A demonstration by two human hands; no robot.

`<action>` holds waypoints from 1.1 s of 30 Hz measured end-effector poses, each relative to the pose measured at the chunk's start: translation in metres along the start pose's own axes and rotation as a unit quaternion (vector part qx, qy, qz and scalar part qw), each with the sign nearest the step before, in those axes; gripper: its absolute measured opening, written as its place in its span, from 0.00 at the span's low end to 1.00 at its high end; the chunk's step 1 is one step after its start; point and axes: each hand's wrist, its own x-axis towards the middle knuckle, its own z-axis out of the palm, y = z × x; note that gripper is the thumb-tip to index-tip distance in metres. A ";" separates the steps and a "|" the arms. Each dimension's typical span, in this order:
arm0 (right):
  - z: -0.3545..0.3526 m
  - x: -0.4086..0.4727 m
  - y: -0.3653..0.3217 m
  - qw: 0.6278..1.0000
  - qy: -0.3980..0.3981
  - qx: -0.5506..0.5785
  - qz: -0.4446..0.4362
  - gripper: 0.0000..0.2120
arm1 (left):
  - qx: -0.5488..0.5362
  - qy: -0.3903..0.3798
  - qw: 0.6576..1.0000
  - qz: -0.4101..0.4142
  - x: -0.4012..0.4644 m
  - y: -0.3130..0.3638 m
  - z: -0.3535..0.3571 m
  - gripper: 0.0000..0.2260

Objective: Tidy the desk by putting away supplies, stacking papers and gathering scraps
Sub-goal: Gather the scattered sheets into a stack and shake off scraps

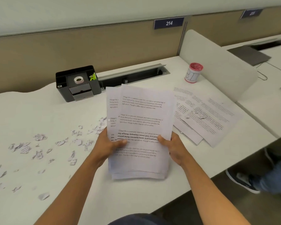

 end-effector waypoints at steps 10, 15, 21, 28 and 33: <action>-0.040 -0.006 -0.049 0.988 0.064 -0.062 -0.126 0.13 | 0.007 0.024 0.996 0.089 0.020 0.024 0.048 0.16; -0.062 -0.010 -0.050 0.981 0.085 -0.059 -0.162 0.17 | 0.004 0.005 0.994 0.112 0.027 0.026 0.066 0.17; -0.066 -0.019 -0.033 0.980 0.102 -0.044 -0.167 0.20 | -0.006 -0.002 0.995 0.104 0.027 0.020 0.081 0.24; -0.046 -0.020 -0.034 0.974 0.126 -0.014 -0.190 0.18 | 0.009 0.005 0.995 0.098 0.030 0.017 0.100 0.20; -0.048 -0.018 -0.033 0.975 0.142 -0.030 -0.169 0.15 | 0.050 0.006 0.992 0.114 0.033 0.017 0.100 0.15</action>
